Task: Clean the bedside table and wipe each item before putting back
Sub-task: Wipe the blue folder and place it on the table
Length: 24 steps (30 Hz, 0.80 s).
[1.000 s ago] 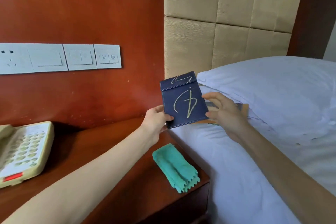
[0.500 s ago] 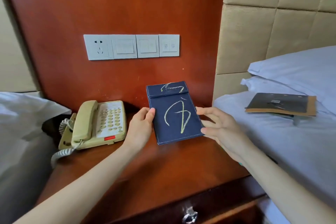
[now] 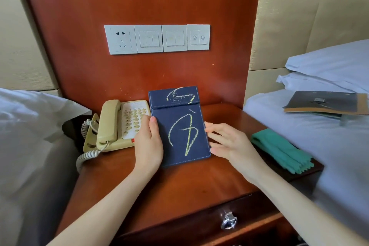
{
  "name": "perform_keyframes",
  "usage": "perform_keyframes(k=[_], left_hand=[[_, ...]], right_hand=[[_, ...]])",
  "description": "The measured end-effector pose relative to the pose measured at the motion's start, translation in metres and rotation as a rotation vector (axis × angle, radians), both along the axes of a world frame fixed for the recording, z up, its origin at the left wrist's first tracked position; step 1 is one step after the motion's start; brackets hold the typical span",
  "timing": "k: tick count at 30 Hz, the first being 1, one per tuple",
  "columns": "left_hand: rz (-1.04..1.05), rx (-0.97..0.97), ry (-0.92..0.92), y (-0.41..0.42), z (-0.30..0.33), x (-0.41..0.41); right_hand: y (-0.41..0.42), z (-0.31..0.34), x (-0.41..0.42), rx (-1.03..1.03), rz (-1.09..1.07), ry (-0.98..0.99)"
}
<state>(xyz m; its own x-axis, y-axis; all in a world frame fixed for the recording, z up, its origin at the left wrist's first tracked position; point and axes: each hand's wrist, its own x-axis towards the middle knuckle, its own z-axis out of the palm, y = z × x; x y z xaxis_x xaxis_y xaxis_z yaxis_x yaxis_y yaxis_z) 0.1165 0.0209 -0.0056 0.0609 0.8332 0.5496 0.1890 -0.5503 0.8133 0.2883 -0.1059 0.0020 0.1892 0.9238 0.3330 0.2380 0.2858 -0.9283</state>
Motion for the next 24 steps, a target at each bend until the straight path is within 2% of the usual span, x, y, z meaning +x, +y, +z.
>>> perform_keyframes(k=[8,10,14,16,19,21,24], left_hand=[[0.051,0.048,0.093,0.003,-0.008,-0.006],[0.051,0.054,0.105,0.005,-0.01,-0.007],[0.054,0.065,0.127,0.005,-0.011,-0.008],[0.057,0.059,0.13,0.004,-0.01,-0.007],[0.061,0.059,0.135,0.002,-0.009,-0.006],[0.066,0.058,0.137,0.001,-0.009,-0.006],[0.072,0.051,0.142,0.002,-0.009,-0.006]], right_hand=[[0.002,-0.005,-0.001,-0.06,-0.08,-0.163],[0.002,-0.003,0.004,-0.053,-0.151,-0.33],[-0.004,0.002,0.026,-0.025,-0.371,-0.799],[-0.008,0.005,0.044,-0.105,-0.478,-0.974],[-0.014,0.006,0.072,-0.332,-0.641,-1.171],[-0.019,0.003,0.085,-0.492,-0.705,-1.219],[-0.023,-0.006,0.093,-0.621,-0.662,-1.199]])
